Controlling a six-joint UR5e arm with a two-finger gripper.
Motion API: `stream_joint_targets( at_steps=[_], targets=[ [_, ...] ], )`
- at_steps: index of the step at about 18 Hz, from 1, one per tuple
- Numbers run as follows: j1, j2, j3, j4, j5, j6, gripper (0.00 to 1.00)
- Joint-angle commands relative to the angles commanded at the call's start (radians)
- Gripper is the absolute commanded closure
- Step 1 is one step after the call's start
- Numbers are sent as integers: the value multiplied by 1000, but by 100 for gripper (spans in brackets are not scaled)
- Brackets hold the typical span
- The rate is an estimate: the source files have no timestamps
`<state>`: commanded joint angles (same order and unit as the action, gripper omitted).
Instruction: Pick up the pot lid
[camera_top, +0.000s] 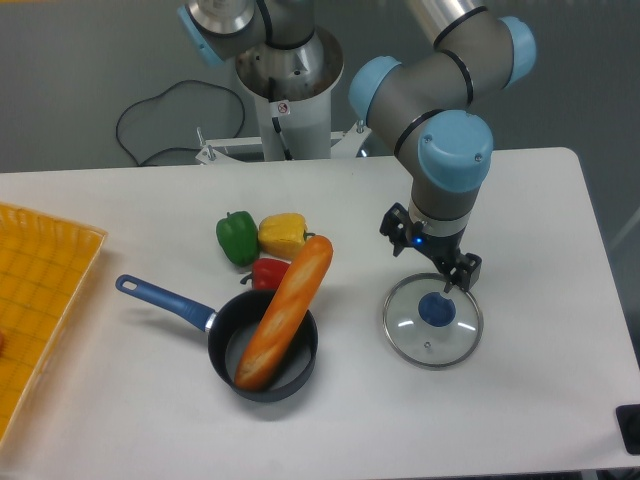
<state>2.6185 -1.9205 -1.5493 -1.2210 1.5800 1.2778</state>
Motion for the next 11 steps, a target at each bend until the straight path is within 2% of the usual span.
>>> stream_joint_targets(
  at_steps=[6,10,11],
  targets=[
    [-2,0,-6,0,0,-5,0],
    [8,2,-64,12,5,-8,0],
    [8,6,-81,35,6,-6,0]
  ],
)
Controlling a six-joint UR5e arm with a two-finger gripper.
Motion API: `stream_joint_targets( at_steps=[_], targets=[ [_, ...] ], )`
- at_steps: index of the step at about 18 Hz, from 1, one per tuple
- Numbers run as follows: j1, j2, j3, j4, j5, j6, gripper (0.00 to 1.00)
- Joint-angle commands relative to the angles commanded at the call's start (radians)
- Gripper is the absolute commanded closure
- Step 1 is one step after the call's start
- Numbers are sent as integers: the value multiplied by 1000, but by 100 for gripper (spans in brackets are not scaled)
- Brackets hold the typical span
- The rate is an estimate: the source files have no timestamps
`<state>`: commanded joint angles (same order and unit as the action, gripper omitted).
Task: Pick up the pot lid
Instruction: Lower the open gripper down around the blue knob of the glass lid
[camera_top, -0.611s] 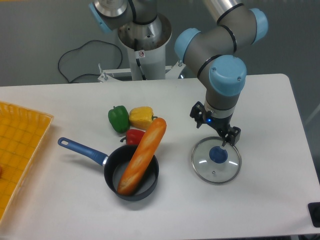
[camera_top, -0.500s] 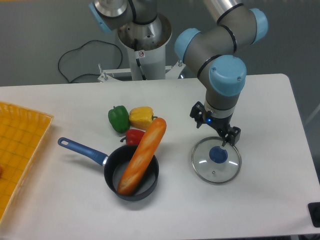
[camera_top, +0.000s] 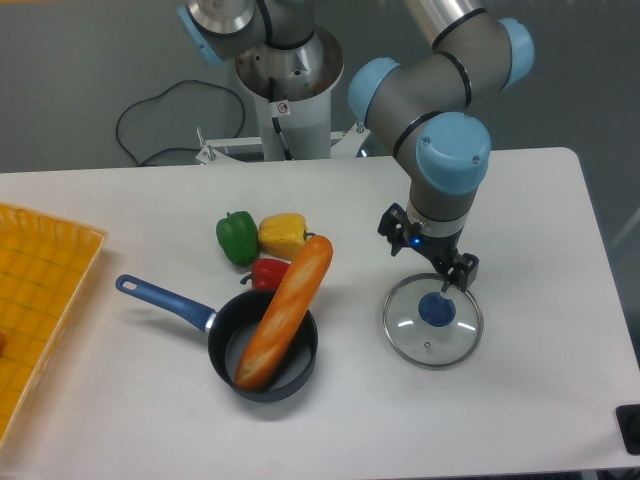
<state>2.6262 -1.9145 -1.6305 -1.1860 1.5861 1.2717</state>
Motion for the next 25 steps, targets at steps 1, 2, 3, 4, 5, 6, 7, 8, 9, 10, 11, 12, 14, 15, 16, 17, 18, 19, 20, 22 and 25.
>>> stream_joint_targets(
  at_steps=[1,2,3,4,5,6,7,8,9,10,11,12,14,15,16,17,18,19,20,22,25],
  targets=[
    [2,3,-17,28,0,-5,0],
    [5,2,-26,51,0,-5,0],
    [5,-1,-22,55,2,-5,0],
    [6,-6,-20,57,2,-3,0],
    [8,-15,-19,57,2,-3,0],
    [17,-26,-9,57,0,-3,0],
    [31,-32,1,60,0,-5,0],
    [38,-43,7,60,-2,0,0],
    [52,-49,9,62,-3,5,0],
    [66,-55,12,62,-8,2,0],
    [69,-61,12,63,-9,3,0],
    [78,-66,12,63,-12,3,0],
    [89,-81,15,65,-17,-3,0],
    [98,-92,15,66,-18,-2,0],
    [104,-106,23,69,-18,-3,0],
    [104,-124,37,78,-18,-3,0],
    [104,-138,44,82,-17,-6,0],
    [103,-147,52,82,-17,-6,0],
    [101,-150,54,82,-17,-11,0],
    [98,-153,54,82,-17,-12,0],
    [94,-163,55,89,-17,-14,0]
  ],
)
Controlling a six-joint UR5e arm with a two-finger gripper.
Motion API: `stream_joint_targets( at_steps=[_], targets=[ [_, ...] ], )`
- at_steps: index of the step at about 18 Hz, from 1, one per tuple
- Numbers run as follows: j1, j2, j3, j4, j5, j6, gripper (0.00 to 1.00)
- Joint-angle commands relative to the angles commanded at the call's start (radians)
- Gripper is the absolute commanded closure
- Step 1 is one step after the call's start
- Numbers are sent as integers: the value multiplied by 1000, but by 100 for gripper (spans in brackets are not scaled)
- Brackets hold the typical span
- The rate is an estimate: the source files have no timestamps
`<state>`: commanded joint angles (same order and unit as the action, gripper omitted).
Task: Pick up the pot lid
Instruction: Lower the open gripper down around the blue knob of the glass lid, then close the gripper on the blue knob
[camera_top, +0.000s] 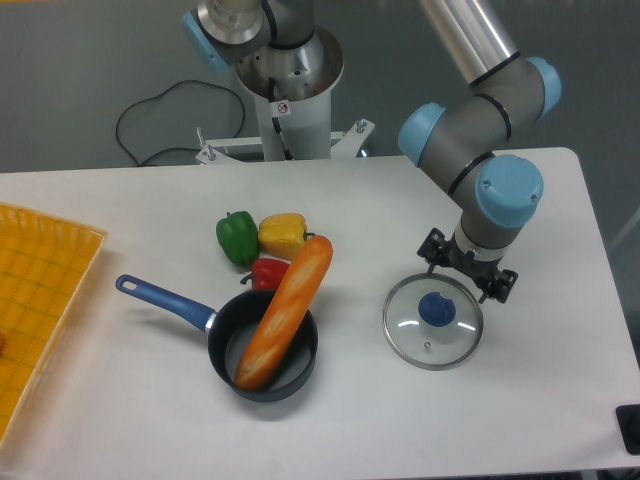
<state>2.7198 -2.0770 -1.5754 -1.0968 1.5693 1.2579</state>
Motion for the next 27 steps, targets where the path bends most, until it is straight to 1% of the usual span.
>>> stream_joint_targets(
  at_steps=[6,10,25,26,27],
  targets=[
    [-17,-14,0,2,0,-26,0],
    [-32,-32,3,35,-2,-60,0],
    [-61,-58,12,49,-2,-95,0],
    [-61,-58,11,49,-2,-95,3],
    [-61,-58,11,49,-2,-95,3]
  ],
)
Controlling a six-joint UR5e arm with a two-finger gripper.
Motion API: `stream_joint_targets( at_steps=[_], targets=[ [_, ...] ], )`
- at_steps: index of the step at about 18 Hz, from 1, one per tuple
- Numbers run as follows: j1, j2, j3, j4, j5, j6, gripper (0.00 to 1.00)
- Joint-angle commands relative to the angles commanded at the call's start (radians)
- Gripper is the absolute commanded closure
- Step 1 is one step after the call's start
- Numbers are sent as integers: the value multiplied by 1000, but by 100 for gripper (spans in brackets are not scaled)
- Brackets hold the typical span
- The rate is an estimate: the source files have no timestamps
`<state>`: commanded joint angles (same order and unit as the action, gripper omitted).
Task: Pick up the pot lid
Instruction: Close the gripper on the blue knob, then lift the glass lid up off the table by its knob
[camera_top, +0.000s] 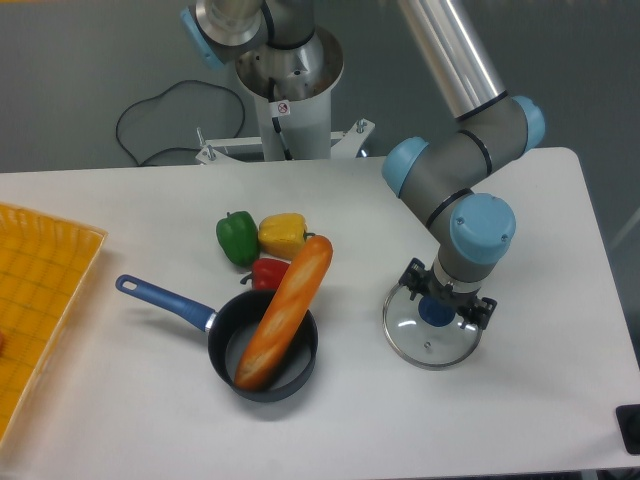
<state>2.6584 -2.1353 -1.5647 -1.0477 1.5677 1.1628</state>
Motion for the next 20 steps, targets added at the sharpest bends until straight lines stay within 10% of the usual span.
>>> stream_joint_targets(
  at_steps=[20],
  targets=[
    [2,9,0,0,2,14,56]
  ],
)
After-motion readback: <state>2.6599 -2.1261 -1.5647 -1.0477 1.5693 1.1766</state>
